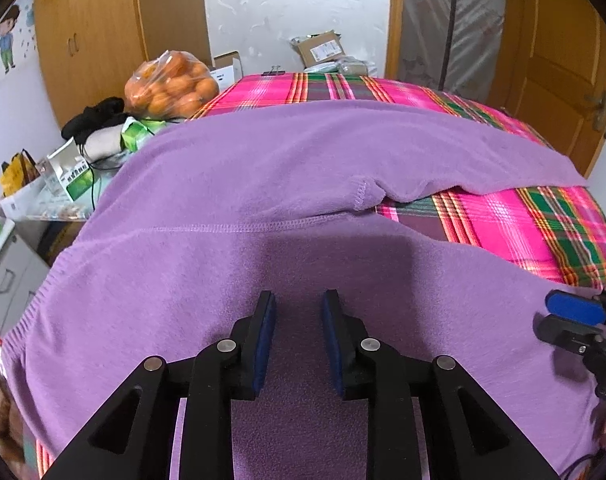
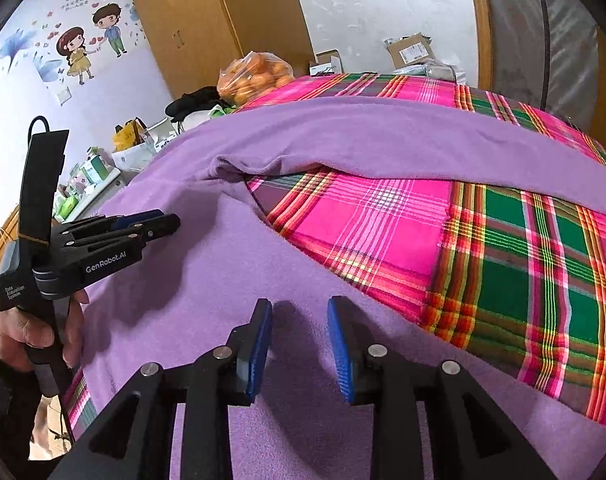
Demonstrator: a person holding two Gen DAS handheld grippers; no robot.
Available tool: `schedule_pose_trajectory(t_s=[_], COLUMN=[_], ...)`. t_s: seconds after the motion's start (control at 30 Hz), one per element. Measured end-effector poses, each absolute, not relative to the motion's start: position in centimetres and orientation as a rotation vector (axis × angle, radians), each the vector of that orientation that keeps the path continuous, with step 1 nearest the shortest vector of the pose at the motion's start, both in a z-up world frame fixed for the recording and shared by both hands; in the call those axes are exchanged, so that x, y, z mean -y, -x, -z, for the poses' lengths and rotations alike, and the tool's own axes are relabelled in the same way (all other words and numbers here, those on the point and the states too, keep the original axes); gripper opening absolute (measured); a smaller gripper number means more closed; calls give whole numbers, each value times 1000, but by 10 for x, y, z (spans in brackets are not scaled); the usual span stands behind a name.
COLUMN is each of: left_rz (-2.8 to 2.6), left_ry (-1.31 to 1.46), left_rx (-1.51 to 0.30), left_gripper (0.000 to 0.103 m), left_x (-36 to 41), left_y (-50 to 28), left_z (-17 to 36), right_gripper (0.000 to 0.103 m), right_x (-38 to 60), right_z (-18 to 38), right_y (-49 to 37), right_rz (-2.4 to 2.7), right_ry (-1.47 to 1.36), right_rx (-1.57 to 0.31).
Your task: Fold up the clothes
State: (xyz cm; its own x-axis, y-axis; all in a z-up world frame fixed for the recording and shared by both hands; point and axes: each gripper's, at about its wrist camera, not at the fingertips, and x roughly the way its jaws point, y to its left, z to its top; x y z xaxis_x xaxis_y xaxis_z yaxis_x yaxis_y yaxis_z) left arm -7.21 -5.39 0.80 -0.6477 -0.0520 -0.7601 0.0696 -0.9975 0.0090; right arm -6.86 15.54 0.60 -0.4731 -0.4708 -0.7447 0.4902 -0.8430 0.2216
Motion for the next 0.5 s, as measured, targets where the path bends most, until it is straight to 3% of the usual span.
schedule_pose_trajectory(t_s=[0.33, 0.5], left_rz=[2778, 2814], left_ry=[-1282, -1282], left_rx=[-32, -135], left_gripper=[27, 27], left_x=[53, 68], left_y=[73, 66], left_z=[-8, -9], right_gripper=[29, 29], right_x=[-157, -151], right_z=[-6, -7], right_y=[70, 67], right_rz=[2294, 2318], right_ry=[-1158, -1156], right_rx=[-4, -64])
